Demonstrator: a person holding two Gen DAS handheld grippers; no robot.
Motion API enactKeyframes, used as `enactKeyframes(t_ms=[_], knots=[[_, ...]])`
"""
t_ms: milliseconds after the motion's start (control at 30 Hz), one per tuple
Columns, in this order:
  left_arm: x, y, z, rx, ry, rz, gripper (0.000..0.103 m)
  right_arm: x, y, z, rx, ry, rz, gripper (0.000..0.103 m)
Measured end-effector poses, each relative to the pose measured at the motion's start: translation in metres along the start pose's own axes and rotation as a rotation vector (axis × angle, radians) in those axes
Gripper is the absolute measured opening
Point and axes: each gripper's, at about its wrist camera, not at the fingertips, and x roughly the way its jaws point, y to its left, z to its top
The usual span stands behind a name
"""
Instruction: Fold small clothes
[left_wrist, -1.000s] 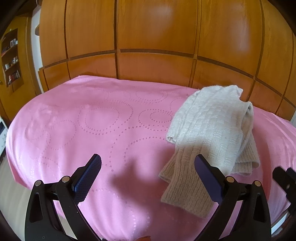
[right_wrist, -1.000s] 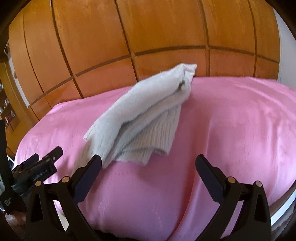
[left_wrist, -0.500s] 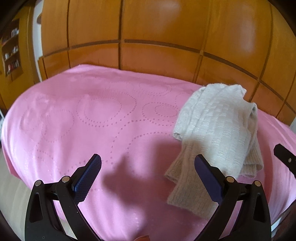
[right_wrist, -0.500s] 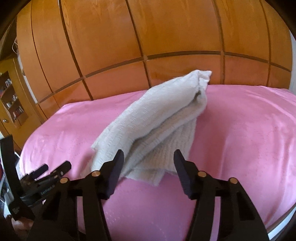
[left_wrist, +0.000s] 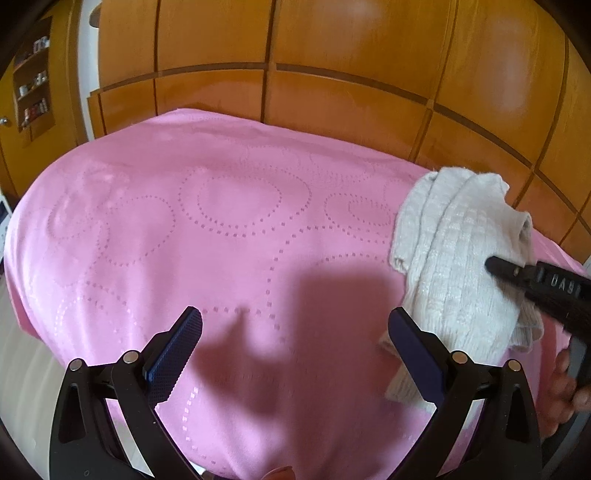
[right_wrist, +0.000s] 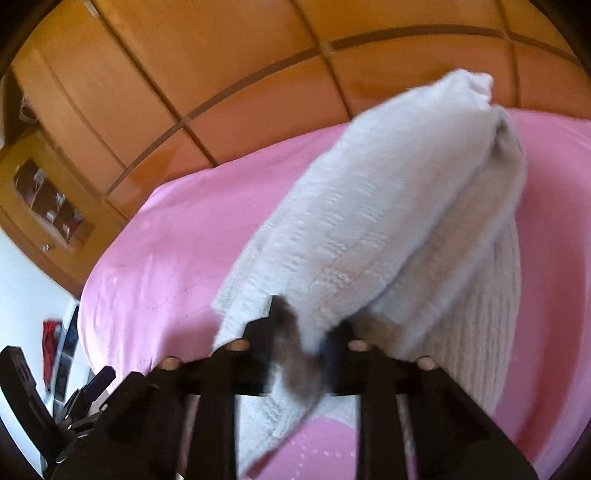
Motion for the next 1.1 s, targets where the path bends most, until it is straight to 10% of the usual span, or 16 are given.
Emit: enactKeyframes(t_ms=[267,633,733,800,833,933,1100], knots=[[0.015,0.003,0.003,-0.056,0.09,-0.089,0.099,-0.104,-0.051,0.033,-0.106,-0.278,-0.337,0.006],[0.024,-0.04,0.02,0.021,0.18,-0.352,0.078,-0.167,-0.259,0.083,0.2,-0.311,-0.857,0.006],[0.031,-0.064,0.015,0.101,0.227,-0.384,0.075,-0.161,-0.284,0.087,0.276,-0.286,-0.803,0.012],[0.043,-0.077,0.007,0.132,0.281,-0.365,0.064,-0.164,-0.286,0.084,0.31,-0.306,-0.748,0.06],[0.047,-0.081,0.003,0.145,0.29,-0.358,0.063,-0.17,-0.282,0.078,0.307,-0.336,-0.741,0.068],[0.048,-0.086,0.001,0.191,0.26,-0.347,0.039,-0.172,-0.25,0.067,0.279,-0.358,-0.661,0.07],[0.048,-0.082,0.012,0.2,0.216,-0.363,0.005,-0.138,-0.195,0.038,0.311,-0.23,-0.183,0.056]])
